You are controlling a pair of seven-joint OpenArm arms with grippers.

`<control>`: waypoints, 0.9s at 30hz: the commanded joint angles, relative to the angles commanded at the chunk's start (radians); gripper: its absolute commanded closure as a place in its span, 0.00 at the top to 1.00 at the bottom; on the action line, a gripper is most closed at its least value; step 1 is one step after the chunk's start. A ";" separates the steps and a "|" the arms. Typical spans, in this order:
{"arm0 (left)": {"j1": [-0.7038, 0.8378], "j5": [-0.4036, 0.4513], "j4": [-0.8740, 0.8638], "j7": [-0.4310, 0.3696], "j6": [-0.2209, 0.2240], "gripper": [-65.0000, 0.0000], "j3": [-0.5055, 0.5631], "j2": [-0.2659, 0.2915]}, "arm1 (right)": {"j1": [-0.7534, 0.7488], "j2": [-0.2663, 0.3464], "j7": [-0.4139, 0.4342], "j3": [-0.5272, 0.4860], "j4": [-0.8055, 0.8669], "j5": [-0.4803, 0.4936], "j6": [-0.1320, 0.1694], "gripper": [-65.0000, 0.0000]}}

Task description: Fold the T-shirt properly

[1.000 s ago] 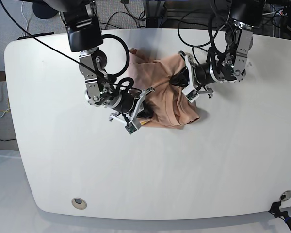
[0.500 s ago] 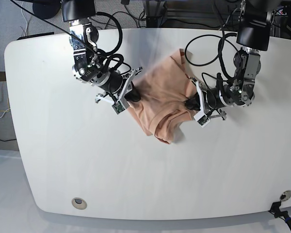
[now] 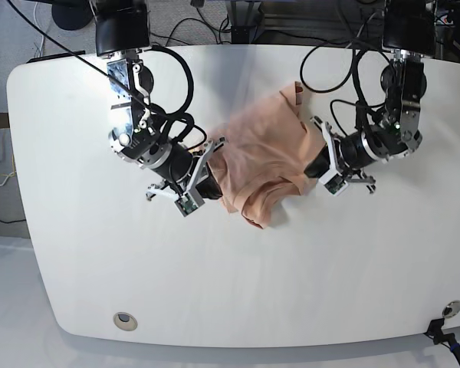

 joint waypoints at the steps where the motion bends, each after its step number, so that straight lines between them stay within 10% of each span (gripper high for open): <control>1: 0.034 0.000 0.018 -0.002 0.000 0.00 0.002 0.002 | 0.018 -0.012 0.000 -0.002 -0.025 0.005 0.000 0.00; 13: 0.232 0.005 0.074 -0.002 0.000 0.00 0.006 0.126 | 0.146 -0.089 0.058 -0.002 -0.282 -0.002 0.006 0.00; 27: 0.055 0.005 -0.164 -0.003 0.000 0.00 0.038 0.081 | 0.055 -0.009 0.176 -0.046 -0.342 -0.003 0.002 0.00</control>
